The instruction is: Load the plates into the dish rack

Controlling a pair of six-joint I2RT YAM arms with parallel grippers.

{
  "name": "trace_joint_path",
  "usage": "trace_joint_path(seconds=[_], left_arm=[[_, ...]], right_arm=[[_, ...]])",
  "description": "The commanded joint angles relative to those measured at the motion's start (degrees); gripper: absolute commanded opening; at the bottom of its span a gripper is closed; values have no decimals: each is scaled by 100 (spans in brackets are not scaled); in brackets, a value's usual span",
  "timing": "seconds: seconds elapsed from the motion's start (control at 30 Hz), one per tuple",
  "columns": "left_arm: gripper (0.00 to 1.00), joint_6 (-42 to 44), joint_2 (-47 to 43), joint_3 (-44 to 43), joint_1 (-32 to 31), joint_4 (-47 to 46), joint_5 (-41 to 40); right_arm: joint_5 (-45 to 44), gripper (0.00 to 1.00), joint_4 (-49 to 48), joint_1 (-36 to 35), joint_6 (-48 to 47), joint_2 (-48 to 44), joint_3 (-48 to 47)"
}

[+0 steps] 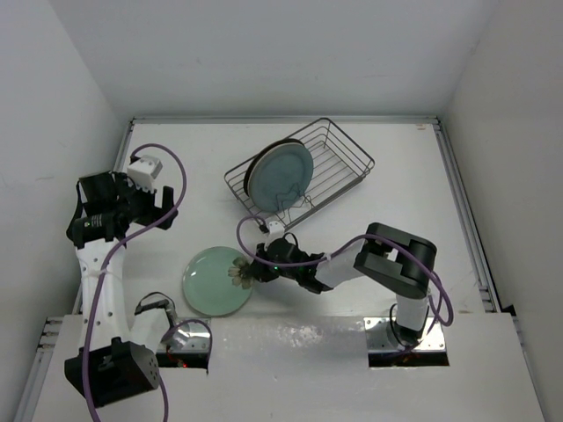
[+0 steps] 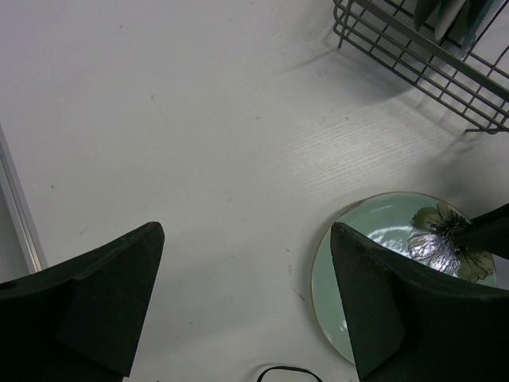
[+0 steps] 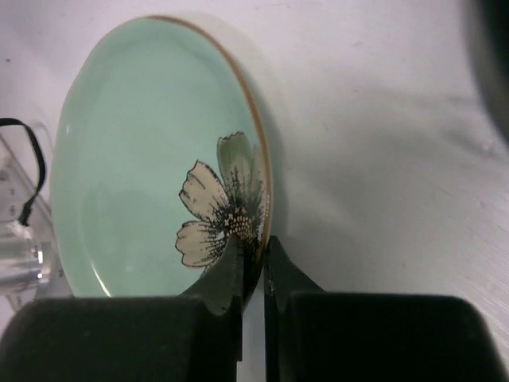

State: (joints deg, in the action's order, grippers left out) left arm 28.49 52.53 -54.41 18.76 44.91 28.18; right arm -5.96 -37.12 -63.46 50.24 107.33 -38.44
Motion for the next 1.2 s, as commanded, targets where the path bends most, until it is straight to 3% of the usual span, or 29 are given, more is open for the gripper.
trace_joint_path(seconds=[0.0, 0.23, 0.47, 0.67, 0.93, 1.17], left_arm=[[83, 87, -33, -87, 31, -201, 205], [83, 113, 29, -148, 31, -219, 354], [83, 78, 99, -254, 22, -272, 513], [83, 78, 90, -272, 31, -324, 486], [83, 60, 82, -342, 22, -421, 521], [83, 86, 99, -377, 31, -483, 539]], right_arm=[[86, 0, 407, -43, -197, 157, -94], [1015, 0, 345, -35, -1681, -484, -383], [1402, 0, 2331, -35, -4588, -1152, -1499], [1431, 0, 3449, -35, -6259, -1223, -2133], [1369, 0, 4064, -35, -7501, -1565, -2633], [1536, 0, 4213, -35, -7792, -1698, -2722]])
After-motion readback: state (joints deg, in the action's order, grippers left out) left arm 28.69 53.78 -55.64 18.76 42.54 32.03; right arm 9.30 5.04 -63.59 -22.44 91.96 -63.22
